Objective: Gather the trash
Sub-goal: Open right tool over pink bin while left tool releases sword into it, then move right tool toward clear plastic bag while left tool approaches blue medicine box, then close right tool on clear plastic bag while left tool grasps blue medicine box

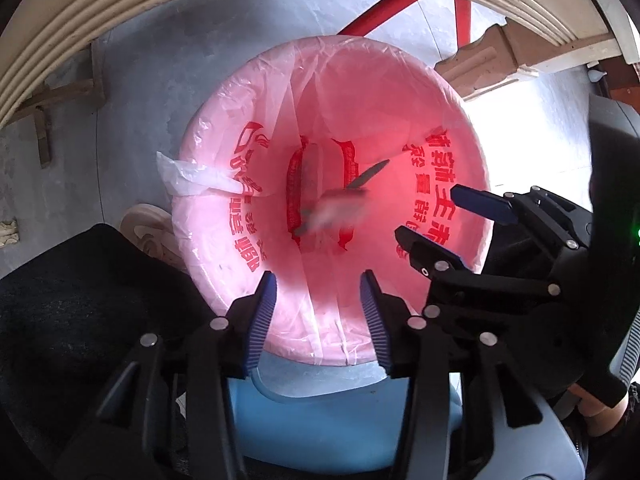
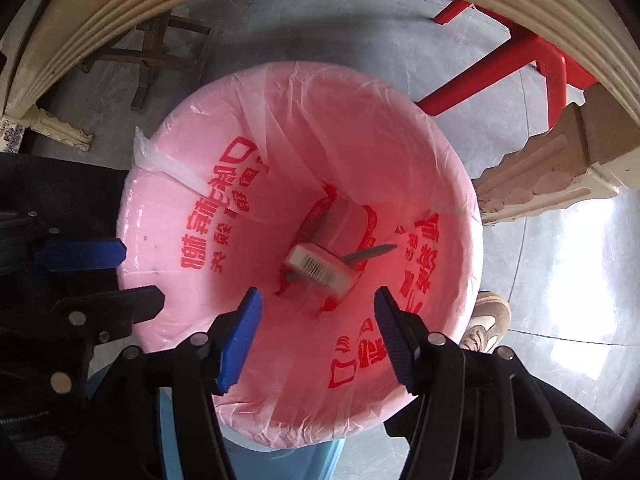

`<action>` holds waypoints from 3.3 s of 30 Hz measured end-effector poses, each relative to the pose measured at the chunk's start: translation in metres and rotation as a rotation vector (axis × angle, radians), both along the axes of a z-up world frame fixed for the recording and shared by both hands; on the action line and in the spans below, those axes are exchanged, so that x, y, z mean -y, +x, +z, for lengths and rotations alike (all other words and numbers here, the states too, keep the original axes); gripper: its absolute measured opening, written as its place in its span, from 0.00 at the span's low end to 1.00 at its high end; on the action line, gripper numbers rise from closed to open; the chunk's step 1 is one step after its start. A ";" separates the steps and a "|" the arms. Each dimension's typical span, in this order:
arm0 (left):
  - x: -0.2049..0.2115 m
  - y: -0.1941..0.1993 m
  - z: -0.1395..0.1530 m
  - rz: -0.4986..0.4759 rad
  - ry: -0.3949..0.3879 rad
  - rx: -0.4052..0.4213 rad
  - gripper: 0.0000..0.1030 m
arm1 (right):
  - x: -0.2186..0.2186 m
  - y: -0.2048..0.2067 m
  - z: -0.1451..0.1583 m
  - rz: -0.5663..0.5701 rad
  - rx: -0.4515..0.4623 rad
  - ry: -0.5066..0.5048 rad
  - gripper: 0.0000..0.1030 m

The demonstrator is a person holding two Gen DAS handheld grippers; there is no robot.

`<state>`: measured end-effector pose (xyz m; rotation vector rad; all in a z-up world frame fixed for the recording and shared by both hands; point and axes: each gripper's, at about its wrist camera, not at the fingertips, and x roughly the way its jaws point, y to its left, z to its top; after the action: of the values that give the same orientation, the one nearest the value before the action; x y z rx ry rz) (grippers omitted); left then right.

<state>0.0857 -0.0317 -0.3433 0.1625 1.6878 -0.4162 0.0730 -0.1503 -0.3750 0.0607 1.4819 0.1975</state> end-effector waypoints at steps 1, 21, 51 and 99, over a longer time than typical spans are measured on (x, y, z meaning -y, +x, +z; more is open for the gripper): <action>-0.001 0.001 -0.001 0.002 -0.001 0.001 0.43 | 0.000 0.000 0.001 -0.002 0.001 0.001 0.56; -0.016 -0.007 0.042 0.043 0.004 0.095 0.48 | 0.011 -0.001 0.033 -0.041 0.071 0.029 0.56; -0.051 0.084 0.350 0.200 -0.116 0.434 0.60 | 0.102 0.052 0.368 -0.166 0.601 0.197 0.60; -0.054 0.237 0.178 0.585 -0.035 0.003 0.64 | 0.132 0.186 0.243 -0.166 0.342 0.290 0.60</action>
<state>0.3229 0.0227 -0.1654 -0.3521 1.6348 -0.0047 0.2588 -0.2827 -0.1316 0.3654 1.0936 0.2723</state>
